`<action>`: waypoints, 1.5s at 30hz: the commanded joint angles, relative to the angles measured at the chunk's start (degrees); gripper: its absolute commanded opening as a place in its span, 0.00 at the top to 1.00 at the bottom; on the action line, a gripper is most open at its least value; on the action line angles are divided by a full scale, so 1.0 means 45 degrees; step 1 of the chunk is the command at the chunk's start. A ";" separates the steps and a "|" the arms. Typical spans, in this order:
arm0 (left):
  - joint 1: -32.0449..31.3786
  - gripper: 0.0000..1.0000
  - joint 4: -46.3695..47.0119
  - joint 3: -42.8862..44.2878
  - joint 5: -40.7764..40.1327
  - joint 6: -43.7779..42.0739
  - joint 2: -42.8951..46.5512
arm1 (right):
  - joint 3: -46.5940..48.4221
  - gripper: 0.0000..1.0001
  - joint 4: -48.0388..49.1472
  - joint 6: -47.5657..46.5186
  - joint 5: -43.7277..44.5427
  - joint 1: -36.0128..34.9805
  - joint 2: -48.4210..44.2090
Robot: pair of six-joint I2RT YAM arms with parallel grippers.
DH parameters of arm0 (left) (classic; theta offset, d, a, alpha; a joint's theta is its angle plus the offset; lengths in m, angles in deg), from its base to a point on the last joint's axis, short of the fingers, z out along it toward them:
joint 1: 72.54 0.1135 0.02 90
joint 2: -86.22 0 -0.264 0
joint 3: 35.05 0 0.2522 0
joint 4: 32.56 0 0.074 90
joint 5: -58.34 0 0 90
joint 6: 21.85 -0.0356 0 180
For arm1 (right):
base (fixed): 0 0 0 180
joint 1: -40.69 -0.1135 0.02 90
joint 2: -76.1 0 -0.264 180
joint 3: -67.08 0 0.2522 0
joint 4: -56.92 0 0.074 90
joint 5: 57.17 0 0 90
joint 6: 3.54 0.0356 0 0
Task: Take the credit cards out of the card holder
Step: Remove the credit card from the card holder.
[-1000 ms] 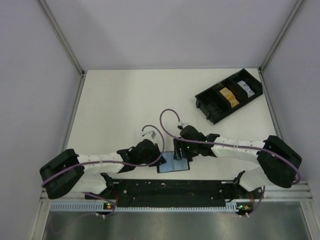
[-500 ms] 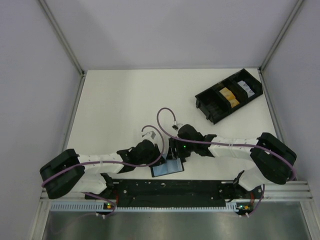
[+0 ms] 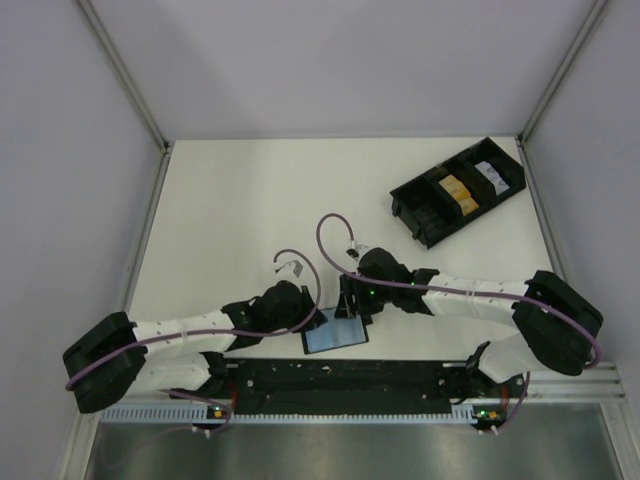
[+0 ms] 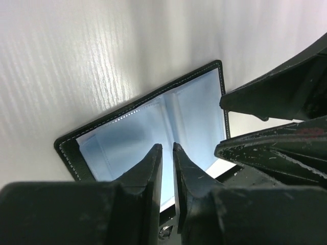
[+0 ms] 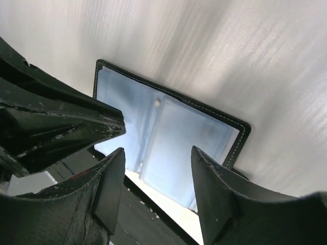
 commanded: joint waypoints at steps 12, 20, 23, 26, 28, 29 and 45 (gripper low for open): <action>-0.0044 0.64 -0.4043 0.0968 -0.1022 -0.0962 0.1165 | 0.0248 0.43 -0.1750 -0.0294 0.1219 0.0003 -0.0316; -0.0025 0.68 -0.3458 0.0812 -0.0592 -0.0826 0.0521 | 0.0365 0.43 -0.1361 -0.0353 0.0790 -0.0016 0.0192; -0.0044 0.73 -0.3321 0.0753 -0.0573 -0.0767 0.0423 | 0.0385 0.43 -0.1223 -0.0372 0.0750 -0.0016 0.0114; -0.0044 0.76 -0.3243 0.0675 -0.0592 -0.0670 0.0403 | 0.0482 0.43 -0.1359 -0.0489 0.1081 -0.0016 -0.0158; -0.0044 0.79 -0.3146 0.0616 -0.0573 -0.0611 0.0442 | 0.0676 0.43 -0.1729 -0.0606 0.1452 0.0003 -0.0335; -0.0044 0.80 -0.3106 0.0577 -0.0573 -0.0591 0.0423 | 0.0794 0.43 -0.1886 -0.0703 0.1627 -0.0016 -0.0470; -0.0064 0.88 -0.3086 0.0343 -0.0573 -0.0454 0.0755 | 0.1010 0.43 -0.1985 -0.0724 0.1650 0.0003 0.0074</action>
